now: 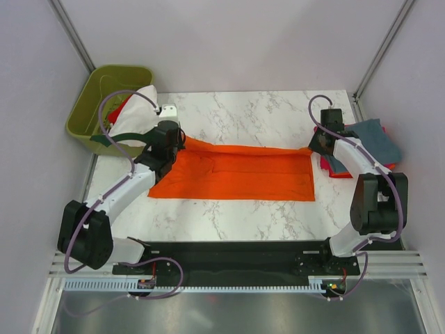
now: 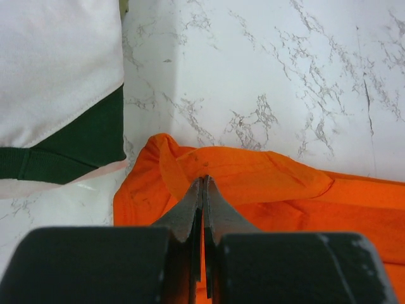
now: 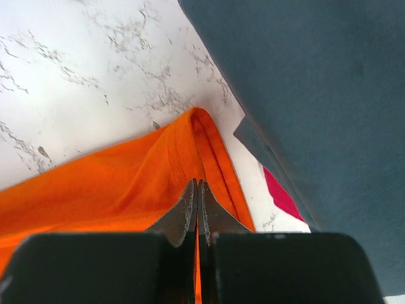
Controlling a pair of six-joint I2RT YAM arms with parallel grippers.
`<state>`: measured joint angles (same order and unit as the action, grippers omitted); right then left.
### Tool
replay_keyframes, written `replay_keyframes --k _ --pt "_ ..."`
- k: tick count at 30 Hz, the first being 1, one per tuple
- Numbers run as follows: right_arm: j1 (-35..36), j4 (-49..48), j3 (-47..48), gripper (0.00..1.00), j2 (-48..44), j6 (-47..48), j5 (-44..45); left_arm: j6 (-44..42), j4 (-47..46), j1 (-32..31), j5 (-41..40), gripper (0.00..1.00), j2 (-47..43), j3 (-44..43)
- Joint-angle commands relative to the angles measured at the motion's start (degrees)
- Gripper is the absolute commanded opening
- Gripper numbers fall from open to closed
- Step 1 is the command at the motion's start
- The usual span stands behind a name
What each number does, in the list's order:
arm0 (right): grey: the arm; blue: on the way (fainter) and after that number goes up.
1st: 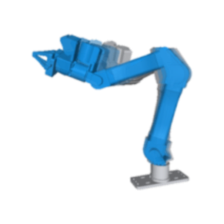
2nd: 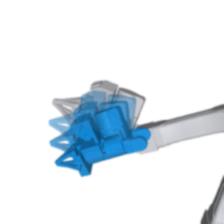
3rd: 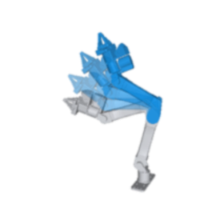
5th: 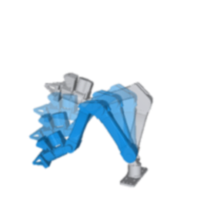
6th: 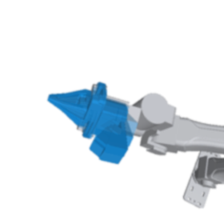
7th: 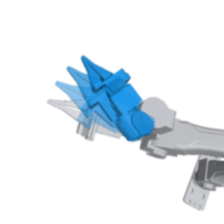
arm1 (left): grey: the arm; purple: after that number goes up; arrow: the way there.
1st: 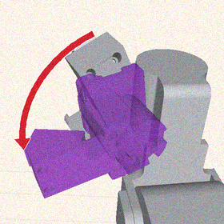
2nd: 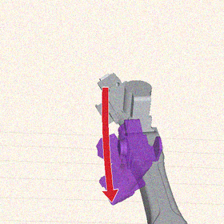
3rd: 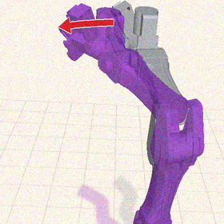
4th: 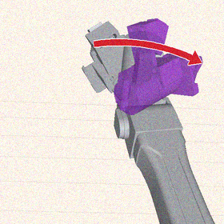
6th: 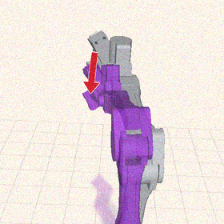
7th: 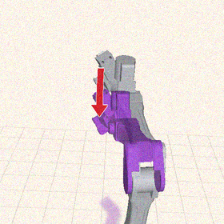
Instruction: Fold and stack the t-shirts
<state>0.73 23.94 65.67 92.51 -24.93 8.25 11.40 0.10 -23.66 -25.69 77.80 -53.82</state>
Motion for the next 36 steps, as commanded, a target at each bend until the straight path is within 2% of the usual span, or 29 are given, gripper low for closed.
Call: replay_keyframes --k 1,16,19,20,25,26,27,28,32,36 --pt "-0.3 -1.9 -2.1 0.0 -2.8 -1.2 1.1 -1.2 -1.9 -0.9 -3.6 0.02 -2.8 1.9" --pt "-0.2 -7.2 -12.1 0.0 -7.2 -4.2 4.0 2.1 2.5 -2.8 -6.5 0.02 -10.2 10.1" --pt "-0.3 -8.6 -14.2 0.03 -7.6 -5.3 4.2 3.5 2.5 -2.8 -5.4 0.02 -10.8 12.2" --pt "-0.3 -9.0 -15.3 0.05 -7.6 -5.7 4.2 4.1 2.6 -2.8 -5.2 0.02 -10.9 12.5" --pt "-0.3 -10.4 -17.3 0.3 -8.1 -8.5 6.2 6.4 3.3 -2.9 -3.6 0.02 -11.5 15.2" --pt "-0.3 -10.6 -18.5 0.37 -9.3 -9.0 6.8 6.9 3.4 -2.9 -3.3 0.02 -11.8 15.7" --pt "-0.3 -11.5 -19.2 0.54 -10.1 -9.3 7.6 7.2 3.5 -2.9 -2.7 0.02 -12.1 16.1" --pt "-0.3 -11.9 -19.9 0.59 -11.2 -9.7 7.8 8.1 3.4 -2.9 -2.3 0.02 -12.5 17.1" --pt "-0.2 -14.4 -22.8 0.6 -15.6 -9.7 6.1 10.0 3.5 -2.9 -0.4 0.03 -13.4 19.1" --pt "0.5 -15.5 -22.2 0.54 -15.6 -9.0 2.3 12.5 5.3 -3.0 2.0 0.05 -14.0 20.1"
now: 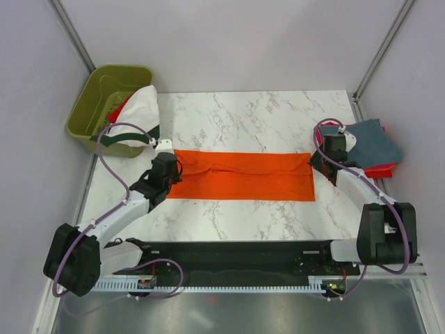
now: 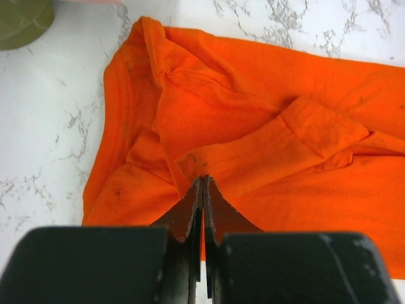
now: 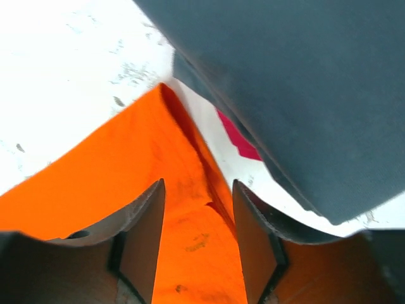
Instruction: Fold and stack the t-shirts
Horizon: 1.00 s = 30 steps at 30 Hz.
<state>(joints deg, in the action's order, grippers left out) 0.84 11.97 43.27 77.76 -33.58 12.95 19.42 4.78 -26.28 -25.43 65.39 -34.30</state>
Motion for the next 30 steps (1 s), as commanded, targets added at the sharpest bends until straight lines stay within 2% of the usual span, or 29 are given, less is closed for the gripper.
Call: replay_keyframes --k 1,7,11,13,14,15,16,18,21,25,30 --pt "0.6 -3.5 0.4 0.53 -0.8 -0.3 -3.0 5.3 1.8 -0.3 2.5 0.05 -1.9 0.9" --pt "5.1 -4.5 1.4 0.43 0.5 -1.1 -7.0 9.3 6.6 -0.3 6.6 0.07 -7.6 3.1" --pt "13.9 -5.5 4.4 0.4 4.3 -2.1 -10.4 11.2 7.3 -0.3 8.4 0.1 -14.2 6.5" --pt "18.8 -6.7 7.2 0.41 7.9 -3.0 -14.8 13.3 10.2 -0.3 8.6 0.16 -16.2 6.9" --pt "20.5 -8.7 8.0 0.44 9.1 -3.2 -16.1 13.8 11.4 -0.3 8.8 0.24 -16.4 6.7" --pt "22.0 -10.1 8.8 0.54 10.1 -3.6 -19.0 14.5 13.3 -0.3 9.1 0.38 -16.6 6.4" --pt "23.5 -11.5 9.5 0.58 11.4 -3.9 -20.1 15.4 13.9 -0.3 9.0 0.42 -16.5 6.2" --pt "27.8 -14.8 13.1 0.59 15.7 -4.2 -22.3 16.1 14.3 -0.3 8.6 0.52 -16.2 6.1" --pt "32.6 -15.8 19.8 0.56 22.1 -4.0 -25.5 18.4 14.1 0.2 5.8 0.62 -14.2 5.2" --pt "36.4 -16.5 28.9 0.57 30.1 -3.6 -28.6 17.9 14.0 2.4 3.8 0.62 -7.5 -1.0" --pt "37.1 -16.0 35.7 0.59 36.8 -3.1 -31.7 17.6 14.0 6.2 3.5 0.58 2.5 -10.0"
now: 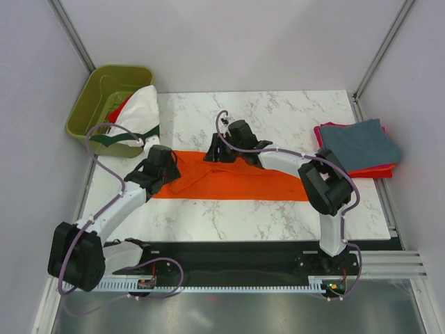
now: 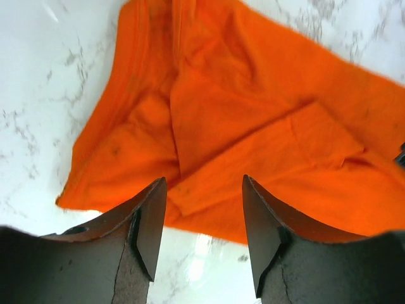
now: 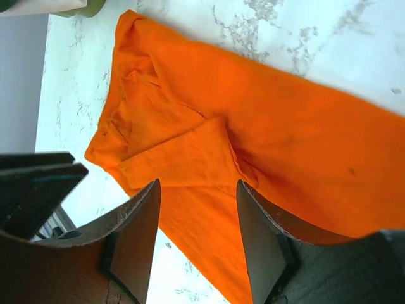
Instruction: Fold and stack the t-shirts
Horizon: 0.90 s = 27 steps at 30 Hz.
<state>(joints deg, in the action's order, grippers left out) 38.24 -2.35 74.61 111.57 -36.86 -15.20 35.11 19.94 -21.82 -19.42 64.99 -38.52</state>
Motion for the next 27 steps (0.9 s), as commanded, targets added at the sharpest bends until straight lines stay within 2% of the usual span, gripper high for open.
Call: replay_keyframes --k 1,10,16,17,20,25,27 --pt "-0.3 -1.6 6.2 0.59 5.0 0.3 -4.3 2.3 -1.1 2.2 -2.9 0.58 5.9 -7.0" --pt "-0.1 -0.4 15.5 0.58 15.9 1.6 -10.0 3.7 -0.9 3.0 -3.8 0.54 22.0 -19.6" --pt "-0.2 -1.2 14.6 0.53 16.9 2.0 -13.4 5.8 1.2 5.7 -0.1 0.5 32.5 -24.9" --pt "-0.2 -1.3 14.3 0.51 16.8 2.1 -14.1 5.8 1.4 5.9 0.0 0.5 33.4 -25.3" --pt "-0.4 -2.4 12.8 0.34 15.8 2.6 -16.3 7.0 3.7 6.8 -0.1 0.49 37.3 -27.2" --pt "-0.7 -3.5 10.1 0.24 13.1 3.3 -17.7 8.7 6.0 9.1 0.4 0.49 41.6 -29.5" --pt "-1.0 -3.6 9.1 0.14 12.4 3.4 -19.2 8.7 6.9 9.5 0.6 0.49 42.4 -30.2"
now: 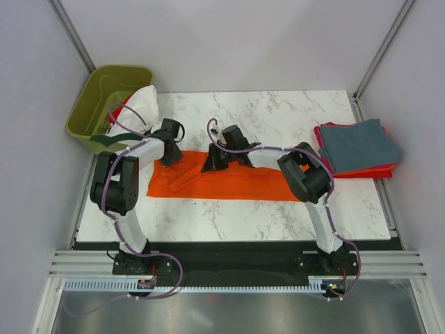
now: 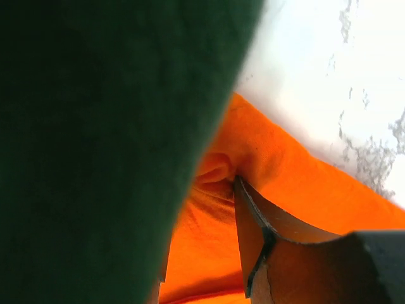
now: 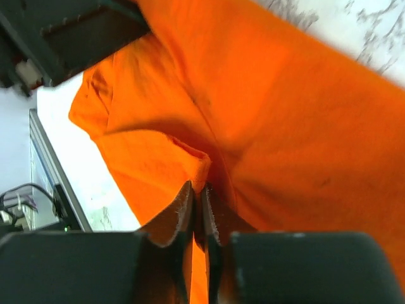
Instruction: Fold and stack the t-shirts
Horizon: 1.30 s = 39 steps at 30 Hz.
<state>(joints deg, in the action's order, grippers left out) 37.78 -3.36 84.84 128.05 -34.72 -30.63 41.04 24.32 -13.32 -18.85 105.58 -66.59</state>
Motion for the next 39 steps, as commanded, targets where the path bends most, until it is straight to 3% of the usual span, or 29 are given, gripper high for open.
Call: replay_keyframes --k 1,4,5,6,11,14,17,26,32,39 --pt "-0.7 -2.8 -2.4 0.11 -5.0 1.2 -4.3 2.6 2.7 0.9 0.0 0.49 2.2 -2.3" --pt "-1.3 -4.2 -6.5 0.09 -7.4 1.1 -5.5 2.8 2.9 1.1 -0.4 0.49 2.5 -2.3" --pt "-1.4 -4.6 -7.8 0.19 -8.1 1.2 -5.8 2.8 3.0 1.2 -0.5 0.49 2.5 -2.4" --pt "-1.6 -5.3 -10.5 0.23 -8.7 1.3 -6.3 2.8 3.1 1.2 -0.4 0.49 2.4 -2.3" --pt "-2.5 -7.6 -17.4 0.3 -13.1 1.7 -9.5 2.6 3.2 1.2 -0.7 0.49 2.1 -2.3" --pt "-3.1 -7.4 -20.8 0.48 -15.8 2.6 -9.8 1.9 3.2 1.1 -1.0 0.49 1.7 -2.5" --pt "-3.5 -6.8 -22.3 0.53 -17.7 2.9 -9.7 0.8 3.5 1.2 -1.8 0.49 0.6 -2.2" --pt "-2.9 -4.7 -13.7 0.54 -17.5 0.2 -8.1 -1.0 3.7 -0.1 -0.4 0.49 -7.6 0.4" --pt "-2.7 5.6 -11.6 0.49 -21.4 6.5 3.5 -3.4 3.8 -5.3 -2.4 0.52 -16.9 4.2" --pt "-2.9 13.2 -17.4 0.42 -31.0 10.5 18.1 -2.2 2.8 -7.2 -3.2 0.49 -25.9 10.8"
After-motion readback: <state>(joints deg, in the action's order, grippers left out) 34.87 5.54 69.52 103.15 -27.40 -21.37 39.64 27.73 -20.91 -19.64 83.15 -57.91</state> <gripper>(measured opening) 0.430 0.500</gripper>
